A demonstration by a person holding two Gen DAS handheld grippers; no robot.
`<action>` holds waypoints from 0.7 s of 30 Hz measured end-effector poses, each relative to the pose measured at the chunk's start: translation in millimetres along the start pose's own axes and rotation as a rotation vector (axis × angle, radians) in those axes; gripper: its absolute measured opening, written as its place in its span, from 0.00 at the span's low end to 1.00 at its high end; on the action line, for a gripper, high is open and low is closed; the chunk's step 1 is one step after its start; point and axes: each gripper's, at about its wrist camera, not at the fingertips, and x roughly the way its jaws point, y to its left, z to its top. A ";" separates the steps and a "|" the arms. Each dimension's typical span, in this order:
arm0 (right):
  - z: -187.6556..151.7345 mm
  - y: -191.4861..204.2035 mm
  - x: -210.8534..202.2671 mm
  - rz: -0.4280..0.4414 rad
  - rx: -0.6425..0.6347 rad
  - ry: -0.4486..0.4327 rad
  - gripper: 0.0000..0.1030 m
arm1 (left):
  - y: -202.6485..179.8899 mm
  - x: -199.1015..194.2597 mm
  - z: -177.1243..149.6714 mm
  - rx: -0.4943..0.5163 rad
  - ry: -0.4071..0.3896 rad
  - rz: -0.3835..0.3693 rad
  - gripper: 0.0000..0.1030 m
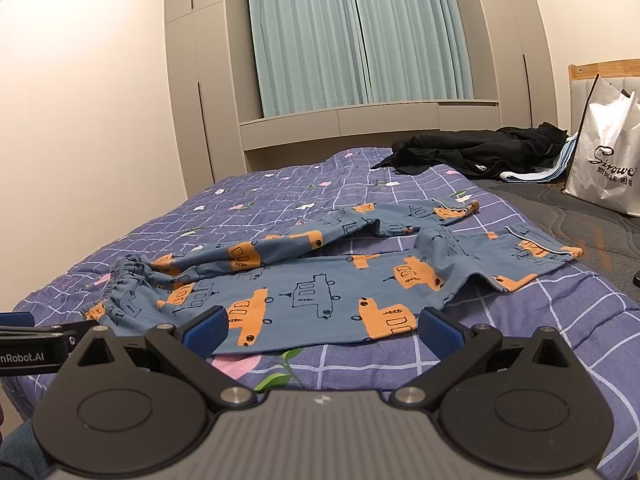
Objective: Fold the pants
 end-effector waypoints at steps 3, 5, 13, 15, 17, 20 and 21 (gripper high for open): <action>-0.2 0.0 0.3 0.000 0.000 0.001 1.00 | -0.3 1.2 -0.6 0.003 0.004 0.001 0.99; 0.6 2.4 0.4 0.001 0.000 0.001 1.00 | -0.5 2.3 -1.0 0.007 0.008 0.001 0.99; -1.4 2.2 5.7 0.007 0.000 0.020 1.00 | -2.5 11.8 0.5 0.014 0.036 -0.002 0.99; -1.5 2.4 7.1 0.009 0.000 0.028 1.00 | -2.8 14.9 1.3 0.014 0.045 -0.003 0.99; -1.3 1.8 10.5 0.013 -0.001 0.038 1.00 | -2.4 19.4 2.7 0.014 0.057 -0.006 0.99; -0.2 2.9 12.7 0.020 -0.011 0.047 1.00 | -2.0 25.9 5.7 0.021 0.078 -0.008 0.99; 0.9 3.3 13.7 0.024 -0.016 0.049 1.00 | -1.6 28.5 7.5 0.024 0.085 -0.008 0.99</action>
